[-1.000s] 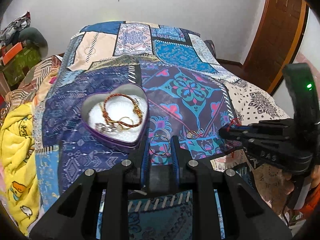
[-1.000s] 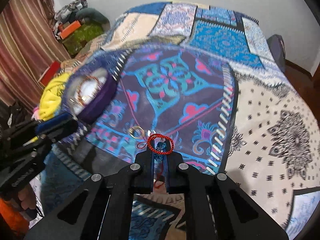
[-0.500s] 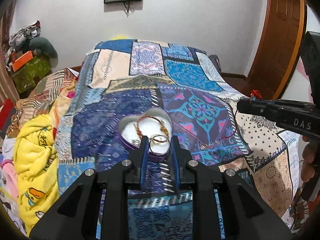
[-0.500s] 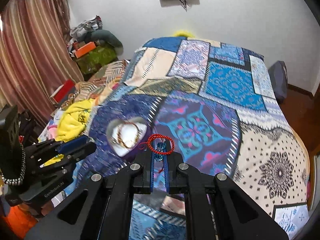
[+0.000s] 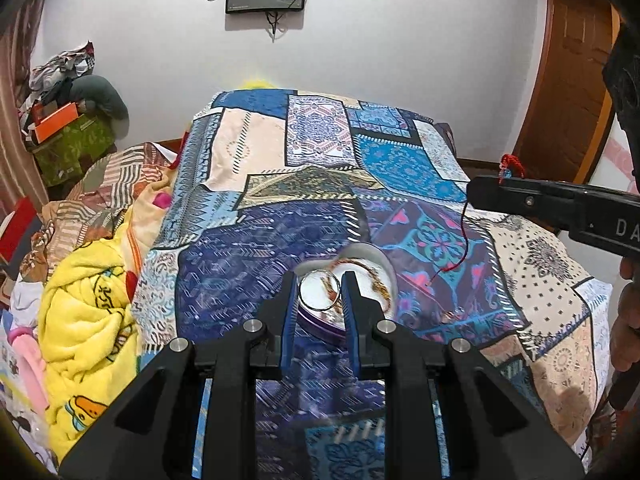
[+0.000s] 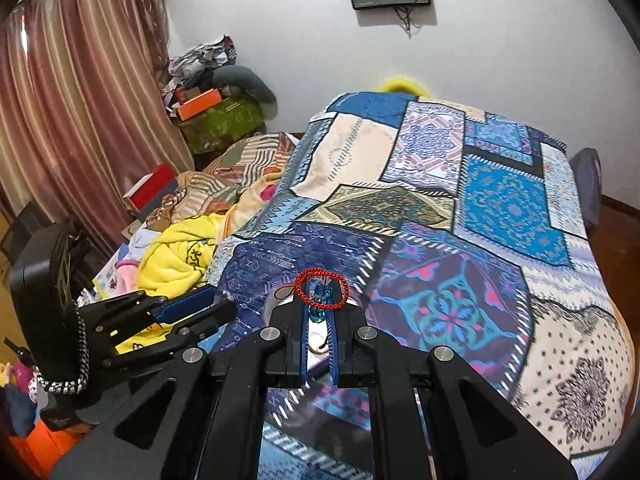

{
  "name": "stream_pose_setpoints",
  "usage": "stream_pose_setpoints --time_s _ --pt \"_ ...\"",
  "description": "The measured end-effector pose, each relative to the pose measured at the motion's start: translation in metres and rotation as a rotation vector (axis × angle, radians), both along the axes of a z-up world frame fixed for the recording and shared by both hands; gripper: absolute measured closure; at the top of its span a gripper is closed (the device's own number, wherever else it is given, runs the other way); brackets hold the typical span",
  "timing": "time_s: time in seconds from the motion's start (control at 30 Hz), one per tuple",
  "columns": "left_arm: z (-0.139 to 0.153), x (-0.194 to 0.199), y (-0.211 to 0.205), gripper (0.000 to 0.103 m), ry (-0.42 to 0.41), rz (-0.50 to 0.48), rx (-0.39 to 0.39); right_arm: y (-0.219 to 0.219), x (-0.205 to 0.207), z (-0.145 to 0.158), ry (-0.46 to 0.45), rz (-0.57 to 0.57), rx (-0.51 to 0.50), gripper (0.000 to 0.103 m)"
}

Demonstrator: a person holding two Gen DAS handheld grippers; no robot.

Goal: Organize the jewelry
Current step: 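Carry the red bracelet and silver ring over the heart tin with both tools, then open both tools to drop the bracelet and ring into the tin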

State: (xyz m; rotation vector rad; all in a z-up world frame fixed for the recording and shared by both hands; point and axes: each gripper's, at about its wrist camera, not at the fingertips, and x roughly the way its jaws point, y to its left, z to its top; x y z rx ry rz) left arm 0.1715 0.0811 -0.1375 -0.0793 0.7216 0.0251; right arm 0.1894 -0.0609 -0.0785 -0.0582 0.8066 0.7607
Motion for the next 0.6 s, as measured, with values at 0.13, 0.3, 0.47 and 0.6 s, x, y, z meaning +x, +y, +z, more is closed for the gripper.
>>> stream_pose_setpoints --time_s 0.13,0.3,0.47,0.6 --pt "-0.006 0.010 0.010 0.082 0.005 0.005 -0.004 0.014 0.006 -0.008 0.029 0.018 -0.003 0.096" --pt "-0.017 0.020 0.016 0.082 0.020 -0.010 -0.009 0.030 0.013 -0.025 0.084 0.049 -0.024 0.096" --pt "-0.031 0.030 0.016 0.082 0.040 -0.035 -0.008 0.041 0.020 -0.040 0.128 0.071 -0.050 0.096" --pt "-0.040 0.036 0.014 0.082 0.056 -0.047 -0.011 0.043 0.025 -0.048 0.150 0.072 -0.067 0.096"
